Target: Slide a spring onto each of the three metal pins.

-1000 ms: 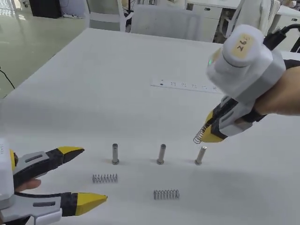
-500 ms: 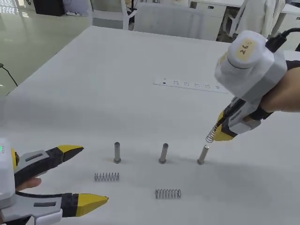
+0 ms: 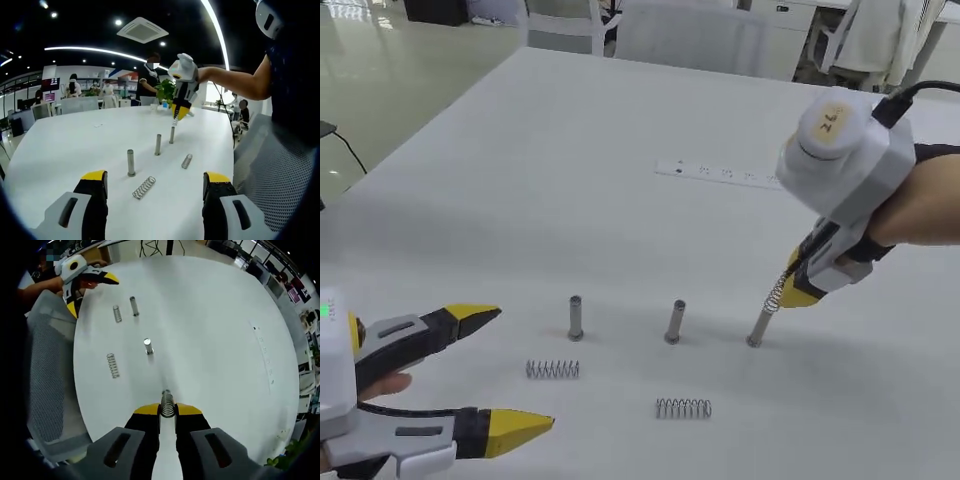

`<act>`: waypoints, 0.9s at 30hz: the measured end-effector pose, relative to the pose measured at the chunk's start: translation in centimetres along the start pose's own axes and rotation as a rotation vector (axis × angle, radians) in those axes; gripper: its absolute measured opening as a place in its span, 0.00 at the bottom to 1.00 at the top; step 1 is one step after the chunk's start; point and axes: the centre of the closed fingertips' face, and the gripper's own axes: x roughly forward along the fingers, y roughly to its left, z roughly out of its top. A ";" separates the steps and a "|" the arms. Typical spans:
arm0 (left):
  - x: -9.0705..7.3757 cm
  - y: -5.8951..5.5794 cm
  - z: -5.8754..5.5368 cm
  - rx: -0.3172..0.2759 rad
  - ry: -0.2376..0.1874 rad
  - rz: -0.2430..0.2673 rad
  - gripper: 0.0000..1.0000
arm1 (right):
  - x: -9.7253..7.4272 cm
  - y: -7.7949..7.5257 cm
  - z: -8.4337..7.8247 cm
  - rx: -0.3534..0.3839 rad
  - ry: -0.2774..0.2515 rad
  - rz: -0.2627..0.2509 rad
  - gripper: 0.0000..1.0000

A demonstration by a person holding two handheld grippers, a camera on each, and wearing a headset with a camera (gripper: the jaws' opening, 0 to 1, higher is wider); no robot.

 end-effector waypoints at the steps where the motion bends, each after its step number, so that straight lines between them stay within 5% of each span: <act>1: 0.0 0.0 0.0 0.001 0.000 0.001 0.74 | 0.1 -0.1 0.0 0.002 0.001 0.002 0.09; 27: 0.0 0.0 -0.1 0.000 0.006 0.003 0.73 | 3.8 0.1 -0.9 0.010 0.051 0.037 0.09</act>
